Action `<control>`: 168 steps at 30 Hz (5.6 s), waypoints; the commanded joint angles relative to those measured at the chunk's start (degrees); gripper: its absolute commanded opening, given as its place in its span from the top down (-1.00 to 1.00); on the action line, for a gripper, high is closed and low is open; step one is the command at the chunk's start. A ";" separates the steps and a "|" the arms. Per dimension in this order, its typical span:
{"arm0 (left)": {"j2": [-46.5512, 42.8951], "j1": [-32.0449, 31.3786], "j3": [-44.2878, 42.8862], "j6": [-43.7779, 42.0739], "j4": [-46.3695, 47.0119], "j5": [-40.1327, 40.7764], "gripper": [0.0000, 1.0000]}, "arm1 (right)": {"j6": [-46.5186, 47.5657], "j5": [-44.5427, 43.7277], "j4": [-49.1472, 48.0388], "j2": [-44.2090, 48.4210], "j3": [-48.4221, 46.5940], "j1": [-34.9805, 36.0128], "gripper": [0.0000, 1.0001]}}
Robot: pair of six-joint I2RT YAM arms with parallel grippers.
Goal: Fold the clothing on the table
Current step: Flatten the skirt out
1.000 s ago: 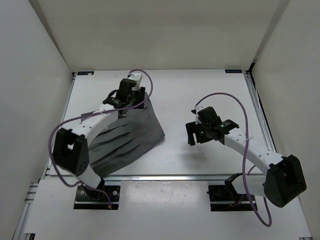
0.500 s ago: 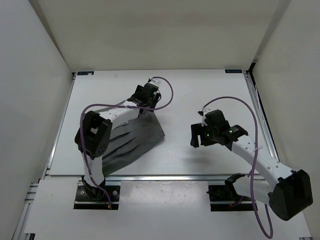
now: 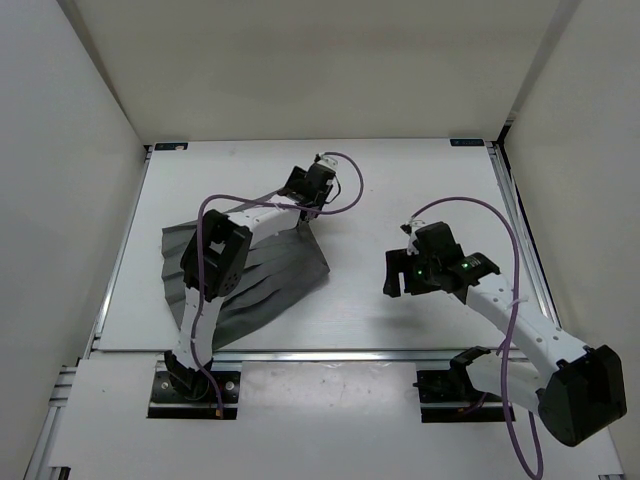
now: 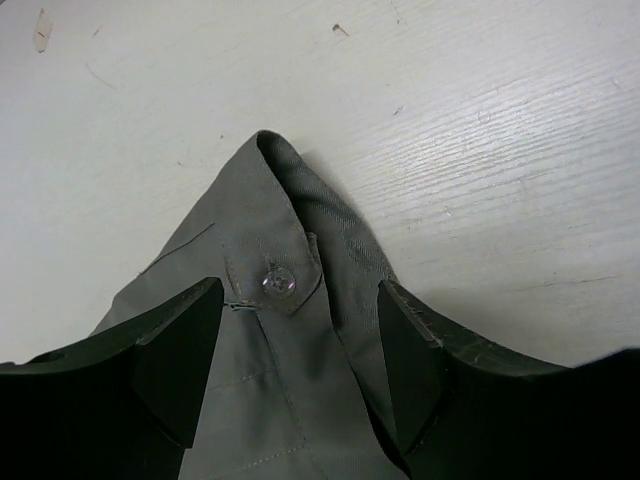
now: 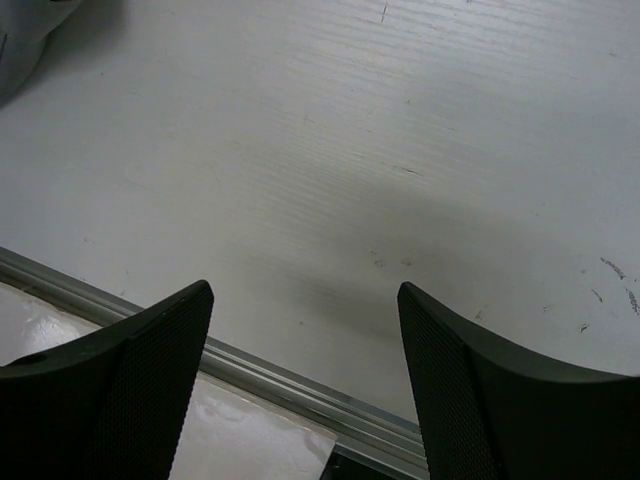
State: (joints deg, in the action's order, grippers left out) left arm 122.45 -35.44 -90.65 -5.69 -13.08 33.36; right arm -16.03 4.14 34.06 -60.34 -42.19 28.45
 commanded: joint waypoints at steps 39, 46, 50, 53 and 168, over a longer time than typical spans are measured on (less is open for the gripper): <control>6.13 1.25 -7.17 -0.10 -8.98 6.97 0.37 | -1.72 4.99 -1.90 -0.40 2.03 0.21 -0.56; 7.71 0.55 -9.45 0.42 -11.17 8.38 -0.40 | -1.28 5.09 -2.34 -1.01 2.21 -0.23 -0.56; 8.68 0.46 -10.07 0.07 -11.79 9.79 -0.10 | -1.11 5.35 -2.33 -0.48 2.73 -0.50 -0.57; 9.12 0.55 -9.72 -0.55 -11.35 12.07 0.05 | -1.02 5.53 -2.16 -0.22 3.00 -0.41 -0.56; -40.78 -1.13 8.66 19.75 -17.43 -13.15 1.00 | -4.18 6.93 -2.25 10.15 8.18 -11.13 -0.50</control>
State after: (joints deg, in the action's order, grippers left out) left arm 81.71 -37.15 -95.02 8.51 -30.76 25.65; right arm -19.29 10.70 31.59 -51.88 -33.04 17.98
